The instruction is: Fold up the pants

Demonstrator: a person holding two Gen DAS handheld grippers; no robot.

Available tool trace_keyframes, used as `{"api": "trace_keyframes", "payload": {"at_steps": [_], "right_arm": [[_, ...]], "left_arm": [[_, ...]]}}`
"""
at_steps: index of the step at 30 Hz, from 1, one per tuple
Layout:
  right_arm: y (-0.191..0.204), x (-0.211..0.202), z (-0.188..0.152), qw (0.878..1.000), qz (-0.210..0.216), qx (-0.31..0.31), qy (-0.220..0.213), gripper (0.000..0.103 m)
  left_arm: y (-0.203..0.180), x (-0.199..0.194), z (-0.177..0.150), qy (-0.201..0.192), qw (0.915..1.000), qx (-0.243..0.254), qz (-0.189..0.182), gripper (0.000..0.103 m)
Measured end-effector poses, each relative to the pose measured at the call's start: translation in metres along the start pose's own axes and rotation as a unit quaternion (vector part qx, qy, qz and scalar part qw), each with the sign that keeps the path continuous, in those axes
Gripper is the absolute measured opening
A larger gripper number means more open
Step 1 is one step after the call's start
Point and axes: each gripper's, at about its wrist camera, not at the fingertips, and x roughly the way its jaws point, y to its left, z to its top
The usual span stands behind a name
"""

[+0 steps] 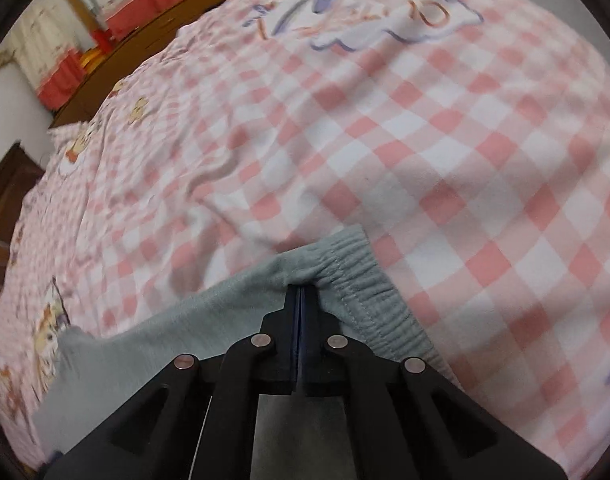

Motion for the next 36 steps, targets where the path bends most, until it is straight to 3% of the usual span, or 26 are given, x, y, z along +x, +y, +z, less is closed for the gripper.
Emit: {"api": "trace_keyframes", "payload": {"at_steps": [2, 4, 7, 13, 24, 31, 36], "right_arm": [[0.005, -0.016, -0.007, 1.000, -0.007, -0.012, -0.011, 0.005], [0.011, -0.035, -0.012, 0.999, -0.017, -0.030, -0.035, 0.017], [0.029, -0.070, -0.025, 0.996, -0.006, -0.063, -0.065, 0.023], [0.073, -0.098, -0.068, 0.993, 0.036, -0.108, -0.042, 0.027], [0.145, -0.057, -0.170, 0.985, 0.056, -0.161, 0.025, 0.027], [0.162, -0.041, -0.192, 0.979, 0.044, -0.197, 0.007, 0.060], [0.164, -0.038, -0.196, 0.979, 0.038, -0.201, 0.001, 0.066]], "left_arm": [[0.012, -0.010, 0.000, -0.011, 0.9997, -0.004, 0.021, 0.042], [0.026, -0.018, 0.001, -0.017, 0.9989, -0.009, 0.042, 0.042], [0.053, -0.027, 0.000, -0.021, 0.9973, -0.034, 0.062, 0.042], [0.089, -0.035, -0.003, -0.024, 0.9941, -0.082, 0.068, 0.043], [0.109, -0.031, -0.016, -0.031, 0.9927, -0.094, 0.069, 0.043], [0.126, -0.027, -0.016, -0.032, 0.9920, -0.089, 0.084, 0.052], [0.134, -0.021, -0.014, -0.022, 0.9934, -0.091, 0.065, 0.055]]}}
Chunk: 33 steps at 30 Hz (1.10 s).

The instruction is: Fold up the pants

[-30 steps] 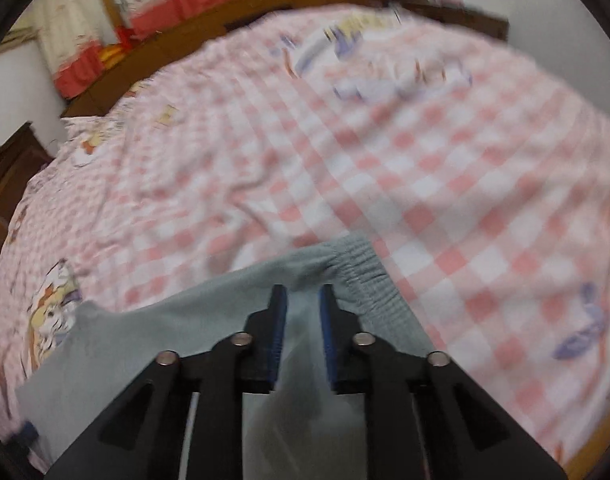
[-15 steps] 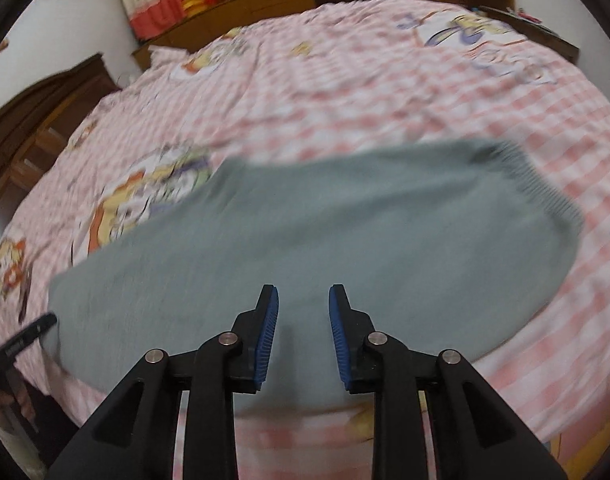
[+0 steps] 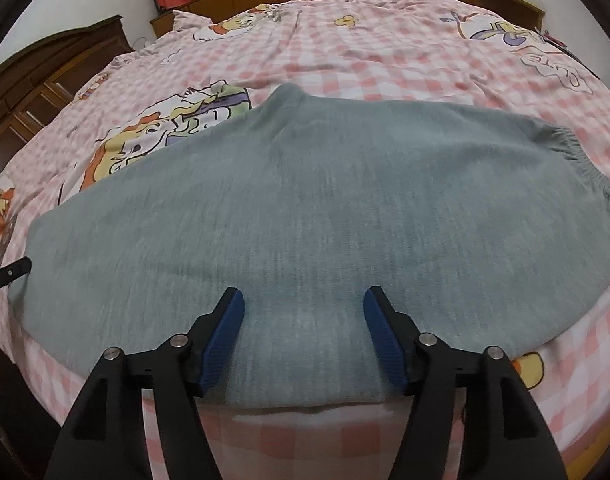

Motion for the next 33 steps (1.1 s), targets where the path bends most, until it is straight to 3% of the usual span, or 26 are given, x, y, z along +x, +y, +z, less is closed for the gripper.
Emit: {"api": "trace_keyframes", "payload": {"at_steps": [6, 13, 18, 22, 26, 33], "right_arm": [[0.004, 0.004, -0.002, 1.000, -0.005, -0.005, -0.005, 0.069], [0.006, 0.011, 0.004, 1.000, 0.009, 0.004, 0.017, 0.086], [0.012, 0.014, 0.005, 1.000, -0.003, 0.007, 0.022, 0.089], [0.012, 0.014, 0.002, 1.000, -0.005, 0.005, 0.014, 0.090], [0.012, 0.013, 0.001, 1.000, -0.005, 0.002, 0.008, 0.090], [0.011, 0.008, 0.002, 1.000, 0.004, 0.003, 0.000, 0.090]], "left_arm": [[-0.001, 0.002, 0.001, 0.001, 1.0000, 0.004, -0.007, 0.059], [-0.008, 0.007, 0.002, -0.002, 0.9997, 0.004, -0.025, 0.062], [-0.009, 0.012, -0.001, -0.008, 0.9996, -0.009, -0.025, 0.061], [-0.015, 0.011, -0.007, -0.022, 0.9988, -0.023, -0.038, 0.033], [-0.015, 0.006, -0.008, -0.029, 0.9984, -0.021, -0.044, 0.013], [-0.018, -0.027, 0.002, -0.053, 0.9923, -0.042, -0.104, 0.011]]}}
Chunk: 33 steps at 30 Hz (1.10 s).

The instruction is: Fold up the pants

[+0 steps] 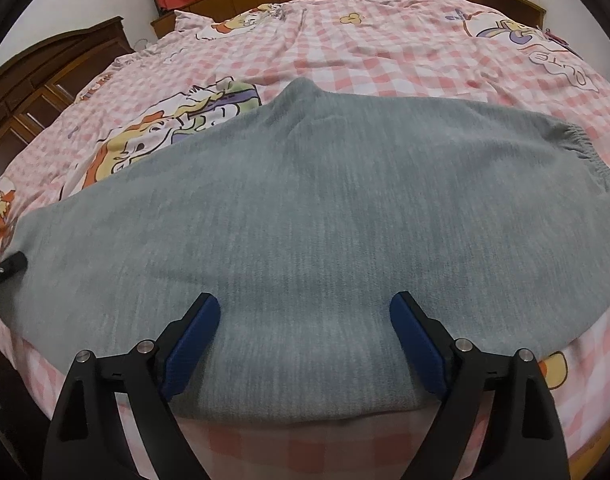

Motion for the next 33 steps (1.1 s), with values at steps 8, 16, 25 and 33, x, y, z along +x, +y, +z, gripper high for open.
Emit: {"api": "trace_keyframes", "payload": {"at_steps": [8, 16, 25, 33], "right_arm": [[0.007, -0.027, 0.009, 0.999, 0.030, 0.031, 0.000, 0.080], [0.031, -0.035, 0.015, 0.999, 0.042, -0.005, -0.006, 0.080], [0.037, -0.023, 0.021, 0.996, 0.079, 0.026, 0.015, 0.080], [0.078, -0.014, 0.024, 0.993, 0.110, 0.016, 0.042, 0.080]], "left_arm": [[-0.050, -0.001, 0.003, 0.008, 0.9984, 0.027, -0.050, 0.011], [-0.099, 0.041, -0.005, 0.058, 0.9939, 0.090, -0.029, 0.022], [-0.086, 0.004, 0.000, 0.014, 0.9951, 0.095, -0.025, 0.053], [-0.041, 0.032, 0.001, 0.041, 0.9953, 0.077, 0.041, 0.055]]}}
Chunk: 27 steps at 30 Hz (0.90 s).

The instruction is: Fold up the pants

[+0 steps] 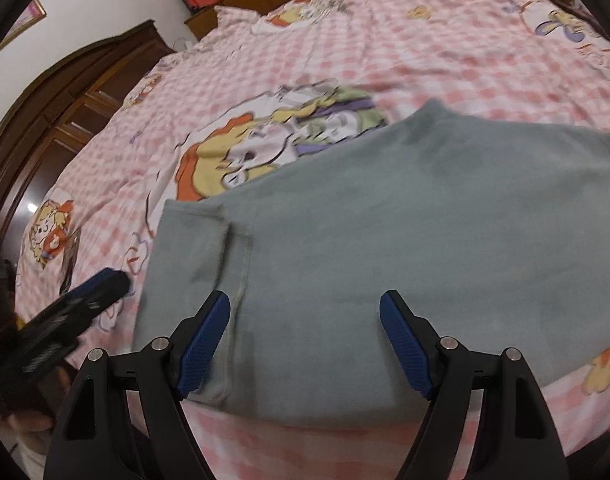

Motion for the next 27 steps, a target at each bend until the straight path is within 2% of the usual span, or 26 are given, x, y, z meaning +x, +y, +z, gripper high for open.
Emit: {"api": "trace_keyframes", "payload": {"at_steps": [5, 10, 11, 13, 19, 27], "right_arm": [[0.026, 0.019, 0.004, 1.000, 0.010, 0.010, 0.019, 0.080], [0.054, 0.031, 0.005, 1.000, 0.001, -0.009, 0.028, 0.079], [0.062, 0.034, 0.005, 0.999, 0.004, -0.020, 0.028, 0.077], [0.072, 0.040, 0.005, 0.999, 0.017, -0.034, 0.027, 0.063], [0.072, 0.047, 0.008, 0.999, 0.025, -0.019, 0.029, 0.042], [0.056, 0.040, 0.004, 1.000, 0.011, -0.007, 0.028, 0.040]], "left_arm": [[0.009, 0.021, -0.007, 0.010, 0.9998, 0.006, -0.016, 0.056], [0.012, 0.019, -0.009, 0.001, 0.9996, 0.008, -0.028, 0.056], [0.013, 0.019, -0.009, 0.004, 0.9996, 0.006, -0.028, 0.056], [0.015, 0.019, -0.008, 0.007, 0.9995, 0.003, -0.032, 0.056], [0.015, 0.013, -0.010, 0.006, 0.9997, -0.004, -0.022, 0.056], [0.016, 0.000, -0.013, 0.006, 0.9999, -0.010, 0.004, 0.056]]}}
